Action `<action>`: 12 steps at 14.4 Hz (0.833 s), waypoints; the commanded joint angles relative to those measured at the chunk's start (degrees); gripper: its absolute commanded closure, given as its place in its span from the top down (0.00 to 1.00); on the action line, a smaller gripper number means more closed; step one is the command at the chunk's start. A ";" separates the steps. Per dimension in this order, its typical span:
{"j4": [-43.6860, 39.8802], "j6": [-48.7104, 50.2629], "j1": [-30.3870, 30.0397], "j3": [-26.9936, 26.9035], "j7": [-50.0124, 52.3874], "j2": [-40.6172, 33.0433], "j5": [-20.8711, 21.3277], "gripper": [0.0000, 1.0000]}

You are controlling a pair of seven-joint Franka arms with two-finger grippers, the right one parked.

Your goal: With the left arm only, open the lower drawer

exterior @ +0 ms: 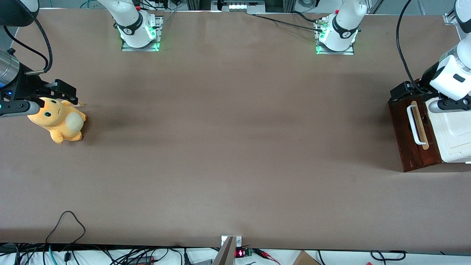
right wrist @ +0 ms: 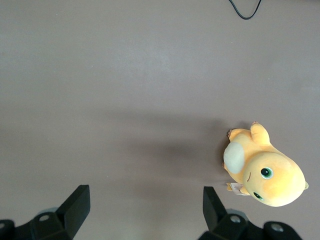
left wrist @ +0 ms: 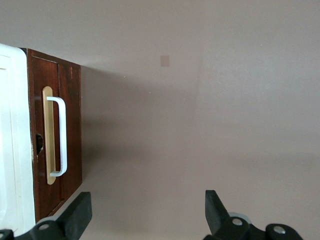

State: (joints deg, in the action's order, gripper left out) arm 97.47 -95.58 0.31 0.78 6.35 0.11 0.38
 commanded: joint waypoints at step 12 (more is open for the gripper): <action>2.28 1.09 1.10 7.73 7.86 3.84 26.74 0.94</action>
State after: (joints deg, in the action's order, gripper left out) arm 98.11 -95.19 0.87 5.96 9.64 2.95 20.09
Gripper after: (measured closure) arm 0.062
